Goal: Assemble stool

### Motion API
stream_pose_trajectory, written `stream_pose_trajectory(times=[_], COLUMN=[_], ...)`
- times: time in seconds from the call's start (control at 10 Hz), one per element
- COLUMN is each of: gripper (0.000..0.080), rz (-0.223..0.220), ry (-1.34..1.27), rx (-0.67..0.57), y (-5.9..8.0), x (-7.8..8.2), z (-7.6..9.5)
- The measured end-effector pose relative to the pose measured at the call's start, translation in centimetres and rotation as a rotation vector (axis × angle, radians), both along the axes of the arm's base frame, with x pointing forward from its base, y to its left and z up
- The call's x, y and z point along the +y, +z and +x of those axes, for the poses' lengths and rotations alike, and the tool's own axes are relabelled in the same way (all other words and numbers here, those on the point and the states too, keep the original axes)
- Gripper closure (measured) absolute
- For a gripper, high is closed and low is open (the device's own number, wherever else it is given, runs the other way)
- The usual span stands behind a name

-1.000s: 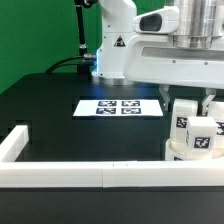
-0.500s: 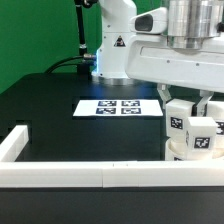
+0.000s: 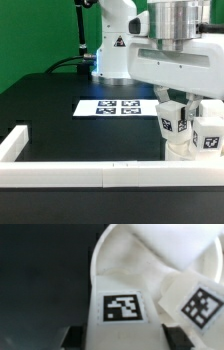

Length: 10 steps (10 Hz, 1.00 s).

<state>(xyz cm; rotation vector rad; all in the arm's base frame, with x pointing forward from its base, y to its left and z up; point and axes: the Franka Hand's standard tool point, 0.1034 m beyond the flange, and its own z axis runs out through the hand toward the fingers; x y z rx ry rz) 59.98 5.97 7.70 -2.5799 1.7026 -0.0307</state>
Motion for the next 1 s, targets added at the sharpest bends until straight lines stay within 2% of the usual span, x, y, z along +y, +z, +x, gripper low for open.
stream_pose_trajectory(times=[0.5,0.6,0.7,0.8,0.9,1.0], gripper=[0.0462,0.0355,0.0355,0.0227,0.0171,0.0171], rz=[0.102,0.105,0.104,0.104,0.102,0.101], ry=[-0.401,-0.438,-0.427,-0.425,-0.393,-0.356], rx=[-0.002,0.001,0.001,0.001,-0.002,0.01], y=[-0.11,-0.12,-0.12,-0.13,-0.13,0.01], x=[-0.4,-0.33,-0.32,-0.32,-0.32,-0.07], z=[0.09,0.08,0.07,0.07,0.07,-0.18])
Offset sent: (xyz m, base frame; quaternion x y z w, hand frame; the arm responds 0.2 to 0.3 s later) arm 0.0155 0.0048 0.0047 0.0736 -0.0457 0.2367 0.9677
